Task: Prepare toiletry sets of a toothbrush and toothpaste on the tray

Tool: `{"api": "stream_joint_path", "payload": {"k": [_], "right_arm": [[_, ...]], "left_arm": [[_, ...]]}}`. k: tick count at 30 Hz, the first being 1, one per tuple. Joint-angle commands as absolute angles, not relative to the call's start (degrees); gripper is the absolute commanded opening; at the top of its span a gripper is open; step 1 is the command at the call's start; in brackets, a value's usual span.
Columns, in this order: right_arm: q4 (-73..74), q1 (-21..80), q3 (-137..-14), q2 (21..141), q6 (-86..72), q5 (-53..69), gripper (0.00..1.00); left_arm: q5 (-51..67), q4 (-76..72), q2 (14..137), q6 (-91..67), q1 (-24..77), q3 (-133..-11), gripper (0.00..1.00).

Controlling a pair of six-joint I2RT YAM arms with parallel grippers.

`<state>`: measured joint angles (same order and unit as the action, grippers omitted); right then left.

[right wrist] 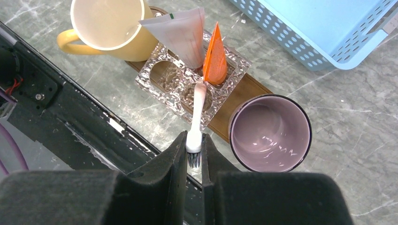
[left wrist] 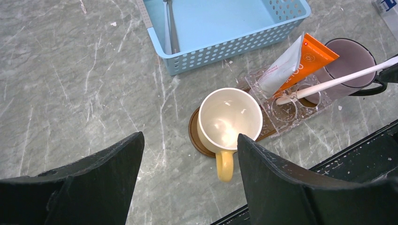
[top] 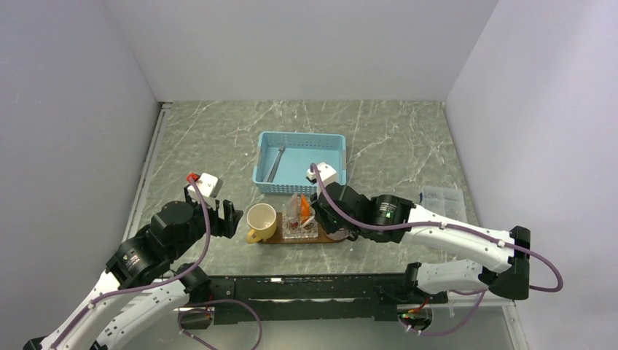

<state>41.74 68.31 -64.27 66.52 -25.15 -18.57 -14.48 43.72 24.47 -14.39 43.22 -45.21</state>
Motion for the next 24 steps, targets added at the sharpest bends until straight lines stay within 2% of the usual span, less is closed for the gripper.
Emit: {"api": "stream_joint_path", "payload": {"k": [1, 24], "right_arm": [[37.6, 68.9, -62.8, 65.6, -27.1, -20.8, 0.00], [33.9, 70.1, -58.8, 64.6, -28.8, -24.3, 0.00]], "left_arm": [[-15.2, 41.7, 24.4, -14.9, 43.2, -45.3, 0.78], [-14.9, 41.7, 23.9, -15.0, 43.3, -45.1, 0.78]]}}
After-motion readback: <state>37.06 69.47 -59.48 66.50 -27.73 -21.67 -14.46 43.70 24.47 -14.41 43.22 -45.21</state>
